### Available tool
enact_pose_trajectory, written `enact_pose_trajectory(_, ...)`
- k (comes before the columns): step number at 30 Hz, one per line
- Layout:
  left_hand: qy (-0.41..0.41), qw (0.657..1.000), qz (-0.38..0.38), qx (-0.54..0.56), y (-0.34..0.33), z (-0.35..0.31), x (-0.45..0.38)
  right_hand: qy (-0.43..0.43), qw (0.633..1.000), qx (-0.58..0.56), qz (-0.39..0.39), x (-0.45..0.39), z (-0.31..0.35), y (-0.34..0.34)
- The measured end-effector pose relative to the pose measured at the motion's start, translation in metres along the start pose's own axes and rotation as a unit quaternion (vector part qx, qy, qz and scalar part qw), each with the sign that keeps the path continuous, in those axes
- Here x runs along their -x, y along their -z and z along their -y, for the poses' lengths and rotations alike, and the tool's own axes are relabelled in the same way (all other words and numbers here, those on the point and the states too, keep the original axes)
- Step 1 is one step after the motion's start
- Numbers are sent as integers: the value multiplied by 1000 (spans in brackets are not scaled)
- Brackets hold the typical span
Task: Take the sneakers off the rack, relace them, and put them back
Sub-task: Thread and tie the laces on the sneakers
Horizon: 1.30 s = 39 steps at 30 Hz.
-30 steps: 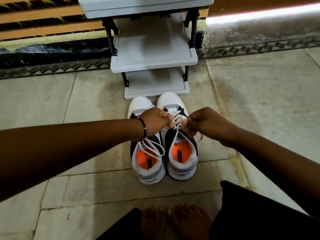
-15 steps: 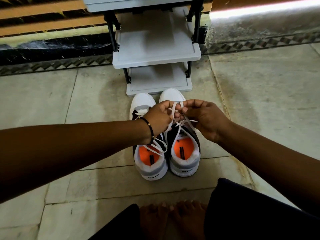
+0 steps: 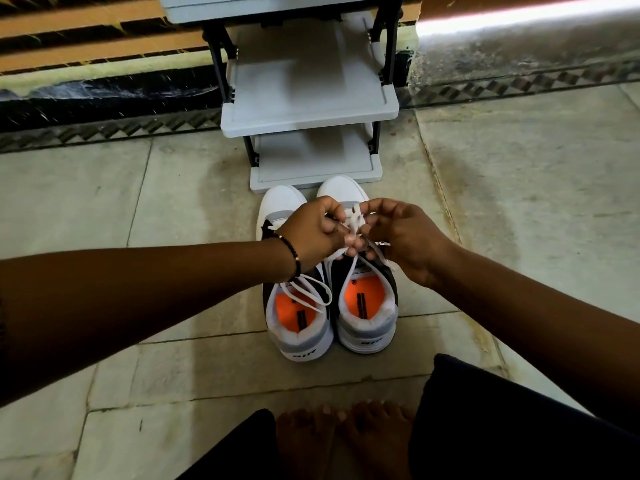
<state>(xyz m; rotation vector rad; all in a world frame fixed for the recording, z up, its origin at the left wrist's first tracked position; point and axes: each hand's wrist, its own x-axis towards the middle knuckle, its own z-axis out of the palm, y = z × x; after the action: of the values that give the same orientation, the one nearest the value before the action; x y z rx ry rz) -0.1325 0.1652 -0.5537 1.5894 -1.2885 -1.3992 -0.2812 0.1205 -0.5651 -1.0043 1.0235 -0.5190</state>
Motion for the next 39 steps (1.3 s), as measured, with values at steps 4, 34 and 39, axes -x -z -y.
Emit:
enact_pose_trajectory(4, 40, 998, 10, -40, 3, 2, -3, 16, 998, 47, -24, -2, 2, 5)
enact_pose_trajectory(34, 10, 999, 7, -53, -3, 2, -9, -11, 997, 77, 22, 3, 6, 14)
enact_pose_trajectory(39, 5, 998, -7, -64, -6, 1, -6, 4, 991, 113, 75, 7, 6, 18)
